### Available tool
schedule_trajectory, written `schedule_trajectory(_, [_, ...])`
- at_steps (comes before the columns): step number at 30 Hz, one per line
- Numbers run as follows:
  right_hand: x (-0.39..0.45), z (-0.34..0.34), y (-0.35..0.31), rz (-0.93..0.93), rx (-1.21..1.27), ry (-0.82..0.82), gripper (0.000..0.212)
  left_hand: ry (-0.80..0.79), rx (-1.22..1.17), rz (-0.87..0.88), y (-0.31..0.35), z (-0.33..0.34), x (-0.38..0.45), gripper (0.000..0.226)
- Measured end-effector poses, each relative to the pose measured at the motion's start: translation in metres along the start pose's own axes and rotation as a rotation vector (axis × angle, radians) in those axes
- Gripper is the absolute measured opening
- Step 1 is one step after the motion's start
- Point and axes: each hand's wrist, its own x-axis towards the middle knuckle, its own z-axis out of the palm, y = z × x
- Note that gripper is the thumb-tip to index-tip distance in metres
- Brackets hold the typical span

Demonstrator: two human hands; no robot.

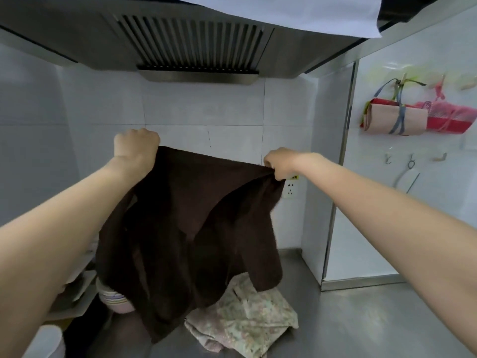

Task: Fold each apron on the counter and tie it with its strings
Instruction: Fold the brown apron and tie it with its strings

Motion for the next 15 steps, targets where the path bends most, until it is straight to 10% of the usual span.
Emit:
schedule_trajectory(7, [-0.009,-0.005,0.0,0.251,0.002,0.206,0.025,-0.118,0.038,0.002,0.005,0.019,-0.009,0.018])
schedule_trajectory(15, [0.001,-0.015,-0.002,0.308,1.261,0.455,0.025,-0.672,-0.703,0.045,0.022,0.087,-0.041,0.013])
